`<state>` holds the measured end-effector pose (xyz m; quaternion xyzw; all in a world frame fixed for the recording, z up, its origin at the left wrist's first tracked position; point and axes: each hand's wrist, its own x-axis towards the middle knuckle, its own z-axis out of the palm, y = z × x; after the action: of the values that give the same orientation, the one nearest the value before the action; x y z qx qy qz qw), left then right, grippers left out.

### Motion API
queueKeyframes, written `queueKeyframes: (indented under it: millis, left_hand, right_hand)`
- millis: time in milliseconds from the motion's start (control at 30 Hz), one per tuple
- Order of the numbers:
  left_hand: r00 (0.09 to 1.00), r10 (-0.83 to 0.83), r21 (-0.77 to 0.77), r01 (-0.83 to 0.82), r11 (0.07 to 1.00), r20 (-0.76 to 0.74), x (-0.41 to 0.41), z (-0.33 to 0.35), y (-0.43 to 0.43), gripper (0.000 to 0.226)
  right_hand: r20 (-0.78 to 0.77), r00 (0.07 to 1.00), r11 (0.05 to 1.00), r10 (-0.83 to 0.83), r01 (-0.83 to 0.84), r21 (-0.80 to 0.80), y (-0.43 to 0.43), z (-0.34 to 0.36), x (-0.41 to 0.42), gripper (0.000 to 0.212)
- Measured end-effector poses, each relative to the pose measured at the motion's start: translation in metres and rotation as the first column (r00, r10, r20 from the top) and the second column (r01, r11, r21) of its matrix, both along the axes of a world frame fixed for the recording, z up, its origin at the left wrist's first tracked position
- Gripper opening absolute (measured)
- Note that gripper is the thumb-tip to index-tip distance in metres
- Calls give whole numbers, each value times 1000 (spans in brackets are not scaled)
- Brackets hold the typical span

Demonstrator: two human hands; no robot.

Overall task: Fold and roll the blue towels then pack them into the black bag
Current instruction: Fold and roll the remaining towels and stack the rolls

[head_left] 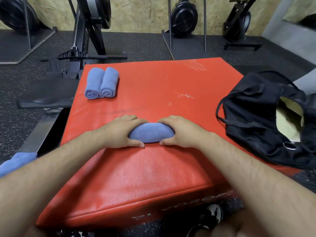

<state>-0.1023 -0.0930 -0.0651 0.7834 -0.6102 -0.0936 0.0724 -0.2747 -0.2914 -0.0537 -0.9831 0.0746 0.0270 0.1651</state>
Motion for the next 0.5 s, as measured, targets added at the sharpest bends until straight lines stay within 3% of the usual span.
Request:
queueKeyframes:
  millis: [133,233,333,500]
  left_hand:
    - [953,74,-141,-120,983,-295,11,19,1,75]
    - [870,142,-272,-297,915,-472,17,47,2,65]
    - [795,184,-361,-452,816,-578,21,66,7,57]
    - [635,146,-349,-585,732,-758,20,83,20,65]
  right_hand:
    - [165,985,982,-43,12,187,-9,14,5,56]
    - [293,932,920,-213,91,380,-14,33,10,52]
    - [311,897,837,-315,108,537,-16,53,9,53]
    - [344,866,726,-363,32,687,-8,76,9,50]
